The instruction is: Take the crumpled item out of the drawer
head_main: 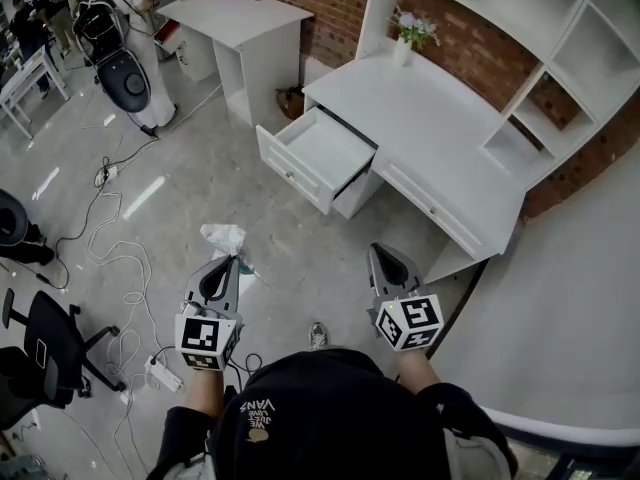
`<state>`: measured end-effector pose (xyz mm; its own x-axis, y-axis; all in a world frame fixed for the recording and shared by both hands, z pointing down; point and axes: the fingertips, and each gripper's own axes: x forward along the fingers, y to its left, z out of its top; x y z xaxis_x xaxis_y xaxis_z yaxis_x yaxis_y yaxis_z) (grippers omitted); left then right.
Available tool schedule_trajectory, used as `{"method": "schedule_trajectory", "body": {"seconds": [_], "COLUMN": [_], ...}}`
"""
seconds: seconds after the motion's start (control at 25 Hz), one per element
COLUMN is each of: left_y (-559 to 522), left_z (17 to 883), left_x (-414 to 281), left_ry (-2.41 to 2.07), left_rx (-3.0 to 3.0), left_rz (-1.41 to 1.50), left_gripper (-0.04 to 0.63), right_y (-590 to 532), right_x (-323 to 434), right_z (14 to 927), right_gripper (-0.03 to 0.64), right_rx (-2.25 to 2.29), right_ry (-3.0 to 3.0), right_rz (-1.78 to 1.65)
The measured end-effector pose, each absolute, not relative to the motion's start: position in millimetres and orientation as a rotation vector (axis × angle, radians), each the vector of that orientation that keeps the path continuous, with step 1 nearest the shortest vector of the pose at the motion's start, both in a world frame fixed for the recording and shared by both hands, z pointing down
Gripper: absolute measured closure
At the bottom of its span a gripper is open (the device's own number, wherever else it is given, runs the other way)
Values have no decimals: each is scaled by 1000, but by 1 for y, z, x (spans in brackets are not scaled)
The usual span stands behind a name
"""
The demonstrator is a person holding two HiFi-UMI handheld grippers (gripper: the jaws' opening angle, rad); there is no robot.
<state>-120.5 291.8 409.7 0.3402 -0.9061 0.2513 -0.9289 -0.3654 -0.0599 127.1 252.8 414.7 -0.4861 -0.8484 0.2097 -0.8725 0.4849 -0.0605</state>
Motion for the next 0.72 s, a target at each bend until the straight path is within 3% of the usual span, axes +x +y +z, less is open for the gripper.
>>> {"method": "schedule_trajectory", "body": {"seconds": [0.4, 0.72], "left_y": [215, 160], "left_z": [420, 439], "left_x": [-67, -74], "left_ry": [-1745, -1692], "left_rx": [2426, 2416], "left_rz": [374, 416], "left_gripper": [589, 589], "right_y": [166, 113], "right_x": [165, 151], "right_z": [427, 444], "right_gripper": [617, 615], "right_rx": [1385, 1374], "right_ry": [-2608, -2591], "right_rz": [269, 324]}}
